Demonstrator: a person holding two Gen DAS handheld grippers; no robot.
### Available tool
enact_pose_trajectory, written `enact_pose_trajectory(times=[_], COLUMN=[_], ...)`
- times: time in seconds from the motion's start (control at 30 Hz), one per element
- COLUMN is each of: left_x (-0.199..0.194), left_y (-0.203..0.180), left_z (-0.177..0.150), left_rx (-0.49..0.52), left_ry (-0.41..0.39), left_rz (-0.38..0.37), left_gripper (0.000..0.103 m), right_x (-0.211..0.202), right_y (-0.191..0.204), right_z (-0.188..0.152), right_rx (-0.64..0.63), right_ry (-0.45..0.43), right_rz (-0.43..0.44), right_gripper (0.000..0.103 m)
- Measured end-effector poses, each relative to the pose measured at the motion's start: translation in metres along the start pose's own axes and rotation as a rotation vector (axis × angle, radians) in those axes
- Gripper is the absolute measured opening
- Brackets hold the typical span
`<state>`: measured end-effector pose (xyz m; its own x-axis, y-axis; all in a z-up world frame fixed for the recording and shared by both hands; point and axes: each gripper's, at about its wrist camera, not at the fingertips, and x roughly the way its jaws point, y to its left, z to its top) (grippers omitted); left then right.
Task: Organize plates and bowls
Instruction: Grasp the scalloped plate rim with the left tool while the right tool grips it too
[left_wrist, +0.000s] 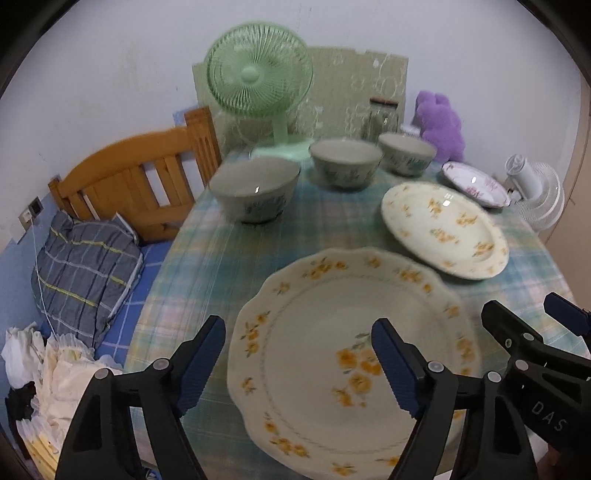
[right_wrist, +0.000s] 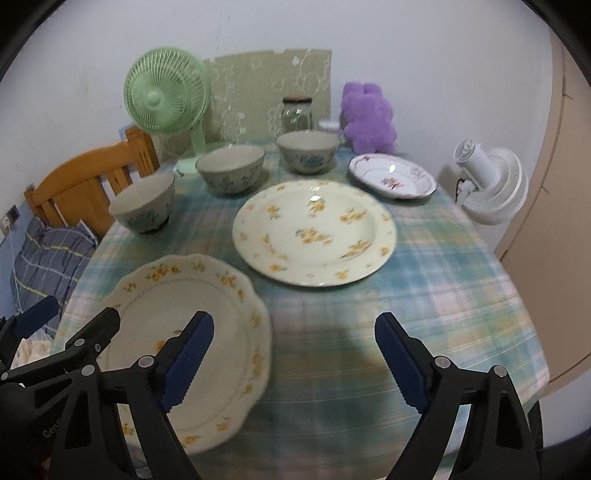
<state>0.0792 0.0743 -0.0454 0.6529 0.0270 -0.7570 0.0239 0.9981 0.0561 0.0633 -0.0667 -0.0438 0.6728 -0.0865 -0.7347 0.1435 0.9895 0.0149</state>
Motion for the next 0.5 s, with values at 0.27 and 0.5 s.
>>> enact_pose_trajectory(times=[0.27,0.5], left_x=[0.038,0.062], left_y=[0.015,0.021], left_z=[-0.007,-0.011], left_rx=[0.018,0.023], left_ry=[0.099,0.164], left_rz=[-0.015,-0.039], left_gripper=[0.077,0.074], right_x=[0.041,0.068], right_y=[0.026,0.041], right_z=[-0.007,-0.010], right_rx=[0.006,-0.001], right_ry=[0.109,0.185], right_rz=[-0.016,-0.056], right_gripper=[0.085,0.079])
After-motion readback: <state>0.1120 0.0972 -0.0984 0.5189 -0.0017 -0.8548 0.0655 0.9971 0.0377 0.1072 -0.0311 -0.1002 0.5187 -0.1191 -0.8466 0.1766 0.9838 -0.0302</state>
